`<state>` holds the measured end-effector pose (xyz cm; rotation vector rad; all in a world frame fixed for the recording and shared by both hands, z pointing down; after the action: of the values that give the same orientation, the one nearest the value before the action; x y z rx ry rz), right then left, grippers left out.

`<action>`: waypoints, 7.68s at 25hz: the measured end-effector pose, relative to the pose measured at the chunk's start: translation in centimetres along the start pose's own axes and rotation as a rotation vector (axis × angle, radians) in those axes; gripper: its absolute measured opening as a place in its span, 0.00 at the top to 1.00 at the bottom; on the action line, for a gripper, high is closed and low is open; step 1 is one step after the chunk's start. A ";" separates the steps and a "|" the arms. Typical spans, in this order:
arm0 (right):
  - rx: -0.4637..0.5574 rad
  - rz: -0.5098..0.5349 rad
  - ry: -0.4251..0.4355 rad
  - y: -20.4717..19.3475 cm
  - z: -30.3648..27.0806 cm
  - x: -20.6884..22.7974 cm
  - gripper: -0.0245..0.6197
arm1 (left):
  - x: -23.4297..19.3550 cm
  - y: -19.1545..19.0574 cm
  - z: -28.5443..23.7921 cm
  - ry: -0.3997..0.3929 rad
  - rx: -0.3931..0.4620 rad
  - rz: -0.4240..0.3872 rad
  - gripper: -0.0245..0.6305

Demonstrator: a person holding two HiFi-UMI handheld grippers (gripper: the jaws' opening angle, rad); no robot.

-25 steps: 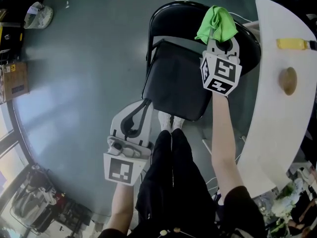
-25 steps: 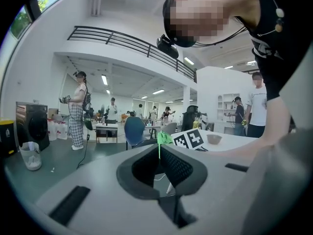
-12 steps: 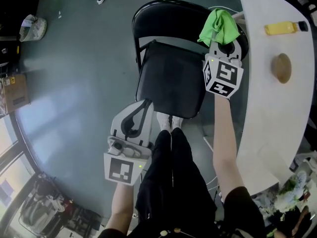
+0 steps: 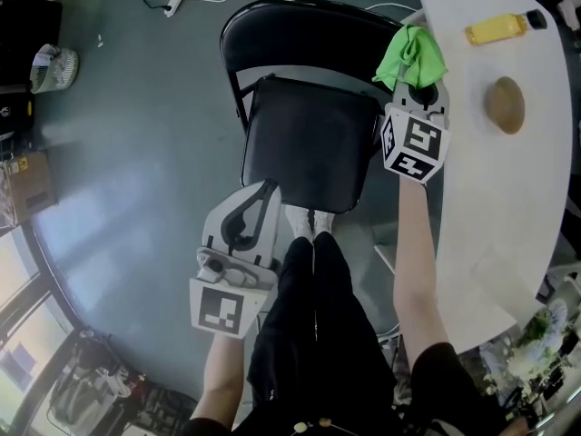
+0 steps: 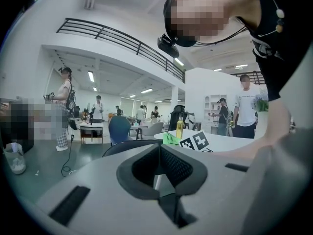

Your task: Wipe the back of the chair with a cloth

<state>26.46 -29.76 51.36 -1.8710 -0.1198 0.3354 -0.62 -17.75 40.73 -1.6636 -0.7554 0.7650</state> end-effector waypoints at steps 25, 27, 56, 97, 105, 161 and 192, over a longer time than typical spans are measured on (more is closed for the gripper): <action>-0.232 -0.064 -0.273 -6.5 3.4 5.1 0.89 | 1.2 -0.7 0.6 -0.023 -0.004 -0.002 0.94; -0.193 -0.066 -0.249 -4.9 3.4 4.5 0.89 | 1.0 -0.7 0.9 -0.011 0.001 0.005 0.94; -0.039 0.072 0.455 -1.3 -0.9 -29.2 0.89 | -8.9 -4.2 9.8 0.270 -0.043 0.083 0.94; -0.140 0.072 0.165 -5.8 -2.5 -12.4 0.89 | -7.6 -3.3 4.1 0.141 -0.062 0.025 0.94; -0.171 0.049 0.070 -7.9 -1.0 -6.8 0.89 | -5.7 -3.2 1.9 0.074 -0.045 0.008 0.94; 0.012 -0.131 0.100 8.9 21.7 2.9 0.89 | 6.0 12.4 0.3 -0.080 0.032 -0.110 0.94; 0.377 -0.056 0.338 31.3 39.0 -2.8 0.90 | 8.3 26.5 12.4 0.011 0.251 -0.054 0.94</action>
<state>9.88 -4.93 11.13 -1.5212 0.1150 -0.0029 -3.21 -9.29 11.62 -1.4150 -0.6649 0.7783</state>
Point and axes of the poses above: the fingertips, and each gripper's own axes: z backward along the fingers, x to its right, y out of its top, the point moved 1 cm from there along z, backward along the fingers, and after that the axes turned 4 degrees about -y, right-handed, at the moved point
